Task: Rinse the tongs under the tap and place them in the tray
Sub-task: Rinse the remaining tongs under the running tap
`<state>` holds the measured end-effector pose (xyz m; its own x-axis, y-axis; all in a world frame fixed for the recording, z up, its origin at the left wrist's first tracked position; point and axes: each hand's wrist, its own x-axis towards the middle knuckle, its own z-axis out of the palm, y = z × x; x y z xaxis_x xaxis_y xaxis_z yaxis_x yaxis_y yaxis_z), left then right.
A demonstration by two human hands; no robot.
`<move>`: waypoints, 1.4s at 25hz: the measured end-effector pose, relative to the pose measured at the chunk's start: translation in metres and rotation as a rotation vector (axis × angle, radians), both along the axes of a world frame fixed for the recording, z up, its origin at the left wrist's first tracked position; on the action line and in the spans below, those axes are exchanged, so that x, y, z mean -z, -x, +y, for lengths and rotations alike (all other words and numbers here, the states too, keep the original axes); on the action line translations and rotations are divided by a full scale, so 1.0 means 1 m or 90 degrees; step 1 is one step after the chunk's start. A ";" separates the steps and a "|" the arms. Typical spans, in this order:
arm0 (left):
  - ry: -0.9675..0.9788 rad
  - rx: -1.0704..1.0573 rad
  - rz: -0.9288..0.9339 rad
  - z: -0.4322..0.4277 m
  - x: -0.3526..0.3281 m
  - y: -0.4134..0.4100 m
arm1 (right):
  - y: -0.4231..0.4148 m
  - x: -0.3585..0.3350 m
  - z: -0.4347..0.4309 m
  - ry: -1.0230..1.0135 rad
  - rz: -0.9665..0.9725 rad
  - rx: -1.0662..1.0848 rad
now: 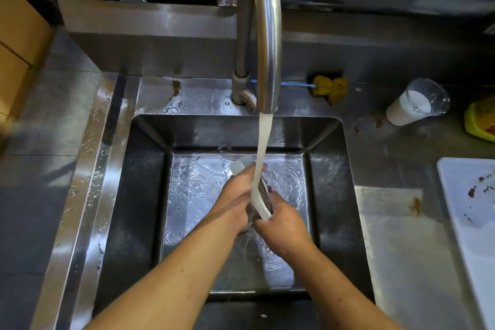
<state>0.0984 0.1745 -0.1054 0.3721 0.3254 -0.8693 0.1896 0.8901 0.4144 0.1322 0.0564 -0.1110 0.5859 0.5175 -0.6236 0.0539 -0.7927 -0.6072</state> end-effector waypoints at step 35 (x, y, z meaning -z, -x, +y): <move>0.206 -0.242 -0.045 0.027 0.016 0.009 | -0.031 -0.070 0.073 0.116 -0.116 -0.390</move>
<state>0.0894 0.2011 -0.1211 0.3408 0.1666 -0.9253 -0.1917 0.9758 0.1051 0.1627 0.1296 -0.0413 0.3237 0.6857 -0.6519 0.6165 -0.6755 -0.4044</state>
